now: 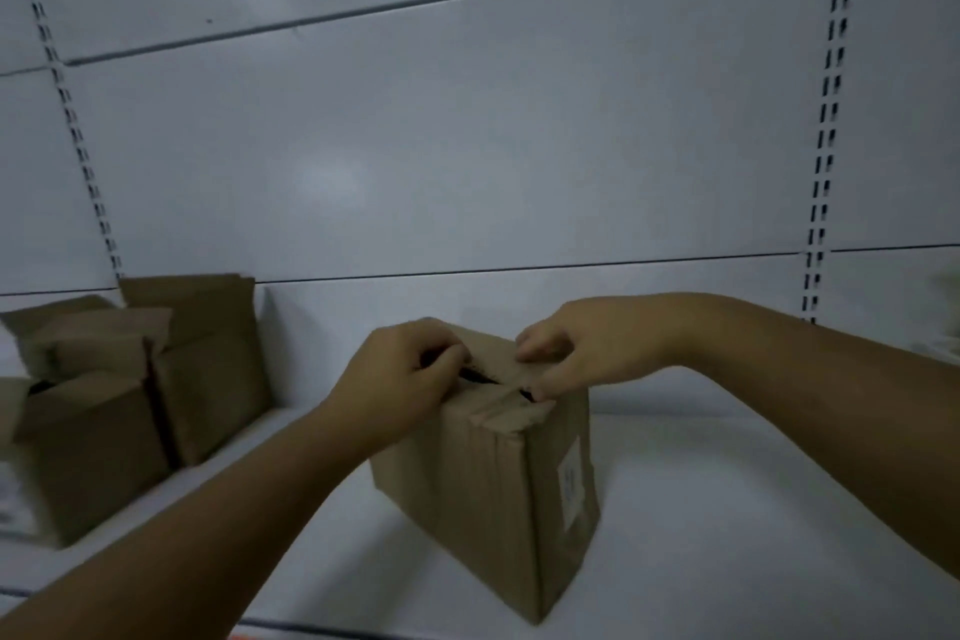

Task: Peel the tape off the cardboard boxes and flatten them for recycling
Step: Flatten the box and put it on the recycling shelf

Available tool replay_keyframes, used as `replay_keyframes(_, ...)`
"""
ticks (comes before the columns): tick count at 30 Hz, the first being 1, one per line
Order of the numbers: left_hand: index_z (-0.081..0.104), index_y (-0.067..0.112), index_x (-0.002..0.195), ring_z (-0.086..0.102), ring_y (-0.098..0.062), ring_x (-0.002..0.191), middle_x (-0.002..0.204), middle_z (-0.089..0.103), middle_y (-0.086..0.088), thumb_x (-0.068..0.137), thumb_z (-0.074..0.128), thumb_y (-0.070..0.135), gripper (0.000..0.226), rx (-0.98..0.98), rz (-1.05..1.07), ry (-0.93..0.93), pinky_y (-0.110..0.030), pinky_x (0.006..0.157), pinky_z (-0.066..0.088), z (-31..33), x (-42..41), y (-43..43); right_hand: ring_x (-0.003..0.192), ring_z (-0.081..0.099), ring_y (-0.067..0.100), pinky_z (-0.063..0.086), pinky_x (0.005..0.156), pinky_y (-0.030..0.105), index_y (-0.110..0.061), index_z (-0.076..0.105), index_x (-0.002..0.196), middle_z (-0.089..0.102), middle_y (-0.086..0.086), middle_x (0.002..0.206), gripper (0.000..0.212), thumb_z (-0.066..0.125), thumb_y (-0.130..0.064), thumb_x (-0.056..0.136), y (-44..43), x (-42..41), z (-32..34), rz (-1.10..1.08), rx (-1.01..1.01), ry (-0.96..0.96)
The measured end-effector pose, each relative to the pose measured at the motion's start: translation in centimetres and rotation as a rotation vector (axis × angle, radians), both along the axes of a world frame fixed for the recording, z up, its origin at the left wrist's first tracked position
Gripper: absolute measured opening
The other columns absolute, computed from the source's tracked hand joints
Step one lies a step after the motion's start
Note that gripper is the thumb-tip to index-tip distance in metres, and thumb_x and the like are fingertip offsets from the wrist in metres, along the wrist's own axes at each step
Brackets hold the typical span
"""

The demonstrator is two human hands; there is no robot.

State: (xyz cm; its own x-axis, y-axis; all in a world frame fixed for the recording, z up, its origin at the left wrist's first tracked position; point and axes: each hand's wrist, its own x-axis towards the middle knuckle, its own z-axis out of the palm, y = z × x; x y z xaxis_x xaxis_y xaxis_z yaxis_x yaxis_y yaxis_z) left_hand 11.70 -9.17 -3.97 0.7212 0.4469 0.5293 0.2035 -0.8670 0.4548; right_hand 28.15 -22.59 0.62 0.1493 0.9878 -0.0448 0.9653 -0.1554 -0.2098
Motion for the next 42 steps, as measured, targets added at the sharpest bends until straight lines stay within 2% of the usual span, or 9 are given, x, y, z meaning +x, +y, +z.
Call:
replay_keyframes(5,0.070,0.029,0.086,0.055,0.003,0.088,0.082,0.063,0.022,0.084,0.037,0.026,0.033,0.059,-0.118,-0.043,-0.012,0.076,0.040,-1.6,-0.4,0.3,0.109,0.056,0.014,0.045,0.098,0.033,-0.021,0.054,0.127,0.058,-0.008,0.125,0.069,0.063,-0.061,0.072,0.7,-1.1,1.0,-0.114,-0.085,-0.084)
replay_keyframes(9,0.069,0.030,0.100,0.054,0.005,0.093,0.095,0.065,0.018,0.085,0.033,0.024,0.039,0.126,-0.161,-0.059,-0.017,0.086,0.037,-1.8,-0.8,0.4,0.062,0.051,0.018,0.039,0.055,0.028,-0.009,0.060,0.075,0.055,0.001,0.067,0.031,0.054,-0.039,0.078,1.8,-2.8,-0.1,-0.143,0.030,-0.196)
replay_keyframes(15,0.043,0.044,0.126,0.040,0.005,0.109,0.112,0.045,0.023,0.093,0.029,0.044,0.036,0.209,-0.280,-0.094,-0.018,0.097,0.029,-2.2,-2.5,0.0,0.056,0.045,0.022,0.027,0.048,0.028,-0.002,0.053,0.062,0.048,0.007,0.056,0.036,0.046,-0.022,0.091,0.4,-3.1,1.0,-0.181,0.710,-0.246)
replay_keyframes(18,0.064,0.029,0.100,0.048,-0.001,0.094,0.098,0.049,0.015,0.086,0.052,0.032,0.018,0.234,-0.262,-0.254,-0.013,0.077,0.042,-4.6,-3.8,-1.1,0.058,0.052,0.017,0.037,0.052,0.025,-0.005,0.064,0.068,0.059,0.010,0.062,0.034,0.059,-0.034,0.085,-1.1,-3.1,2.5,-0.147,0.998,0.003)
replay_keyframes(24,0.068,0.024,0.066,0.051,0.012,0.096,0.098,0.053,0.030,0.071,0.065,-0.004,0.029,-0.275,-0.342,0.029,-0.008,0.082,0.043,-9.1,-4.6,-3.1,0.053,0.055,0.009,0.043,0.053,0.023,-0.008,0.064,0.065,0.062,-0.001,0.059,0.055,0.046,-0.055,0.085,-1.4,-4.8,-3.1,-0.139,0.615,0.043)
replay_keyframes(28,0.039,0.037,0.126,0.050,0.008,0.097,0.106,0.048,0.026,0.081,0.057,-0.005,0.064,-0.713,-0.426,0.122,-0.010,0.087,0.045,-8.7,-3.1,-4.4,0.040,0.038,0.003,0.029,0.043,0.012,-0.016,0.044,0.050,0.038,-0.009,0.044,0.053,0.035,-0.057,0.082,-0.5,-4.8,-4.9,-0.166,0.620,0.184)
replay_keyframes(31,0.051,0.013,0.112,0.056,-0.009,0.080,0.092,0.055,0.001,0.082,0.044,-0.019,0.044,-0.926,-0.502,-0.008,-0.016,0.067,0.048,-8.9,-2.4,-5.7,0.040,0.038,0.002,0.028,0.043,0.012,-0.017,0.045,0.051,0.039,-0.011,0.043,0.053,0.037,-0.056,0.087,0.0,-4.3,-5.0,-0.190,0.660,0.265)
replay_keyframes(35,0.069,0.000,0.085,0.063,0.001,0.087,0.096,0.069,-0.007,0.081,0.052,0.008,0.019,-0.687,-0.778,-0.001,-0.019,0.083,0.050,-8.8,-4.7,-5.3,0.044,0.039,0.006,0.028,0.044,0.014,-0.001,0.054,0.062,0.040,-0.001,0.052,0.065,0.037,-0.060,0.082,0.1,-3.5,-6.3,-0.259,0.646,0.379)
replay_keyframes(42,0.041,0.021,0.136,0.032,-0.021,0.132,0.138,0.046,-0.002,0.087,0.042,0.036,0.051,0.652,0.083,0.327,-0.040,0.104,0.026,-7.9,-4.1,1.3,0.039,0.039,0.003,0.028,0.043,0.012,-0.009,0.047,0.048,0.040,-0.010,0.041,0.060,0.039,-0.052,0.089,0.6,-3.4,-6.8,-0.274,0.691,0.376)
